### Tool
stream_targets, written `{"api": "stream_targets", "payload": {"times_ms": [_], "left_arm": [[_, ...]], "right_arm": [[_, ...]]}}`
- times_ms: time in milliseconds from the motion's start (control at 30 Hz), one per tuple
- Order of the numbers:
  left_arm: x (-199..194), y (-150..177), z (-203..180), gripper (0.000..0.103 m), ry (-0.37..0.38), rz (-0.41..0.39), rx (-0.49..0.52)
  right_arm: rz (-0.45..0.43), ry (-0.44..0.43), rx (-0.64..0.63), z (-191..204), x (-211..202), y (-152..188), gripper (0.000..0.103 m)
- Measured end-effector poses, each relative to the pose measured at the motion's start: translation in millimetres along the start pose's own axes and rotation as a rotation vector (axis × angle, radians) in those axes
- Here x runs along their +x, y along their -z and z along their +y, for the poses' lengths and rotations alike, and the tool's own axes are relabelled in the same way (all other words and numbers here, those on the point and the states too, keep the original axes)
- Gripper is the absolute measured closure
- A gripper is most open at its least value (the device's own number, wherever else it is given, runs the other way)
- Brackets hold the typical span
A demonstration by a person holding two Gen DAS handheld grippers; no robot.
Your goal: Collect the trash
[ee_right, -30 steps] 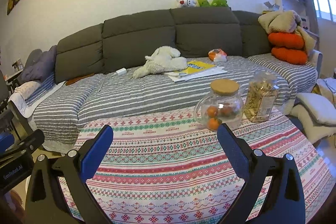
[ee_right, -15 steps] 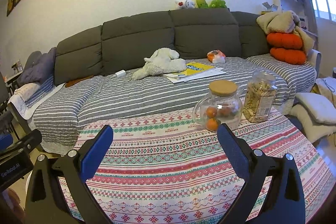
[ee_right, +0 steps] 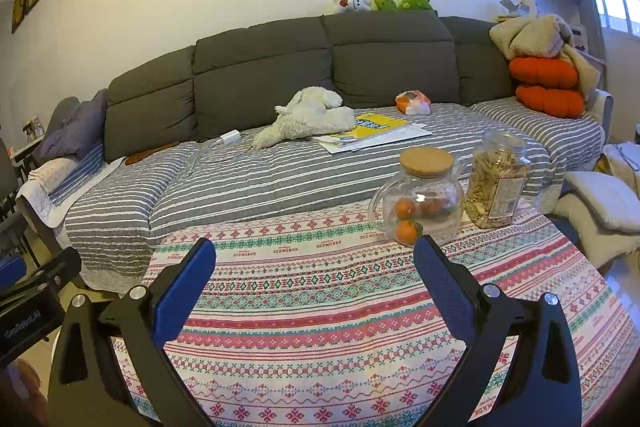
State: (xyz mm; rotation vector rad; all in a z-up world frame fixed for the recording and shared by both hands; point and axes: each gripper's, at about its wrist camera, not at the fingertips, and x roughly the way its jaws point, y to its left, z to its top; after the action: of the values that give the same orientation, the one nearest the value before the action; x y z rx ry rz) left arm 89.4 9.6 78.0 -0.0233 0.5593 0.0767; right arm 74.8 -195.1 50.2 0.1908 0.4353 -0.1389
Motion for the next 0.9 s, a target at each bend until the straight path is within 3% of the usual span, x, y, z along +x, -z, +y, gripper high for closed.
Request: {"api": "stream_targets", "payload": {"times_ms": [900], "left_arm": [[-0.4,3.1,-5.5,0.009,0.009,-0.028,0.045]], "right_arm": [[0.008,-0.002,-0.007,2.3,1.1,2.0,0.007]]}}
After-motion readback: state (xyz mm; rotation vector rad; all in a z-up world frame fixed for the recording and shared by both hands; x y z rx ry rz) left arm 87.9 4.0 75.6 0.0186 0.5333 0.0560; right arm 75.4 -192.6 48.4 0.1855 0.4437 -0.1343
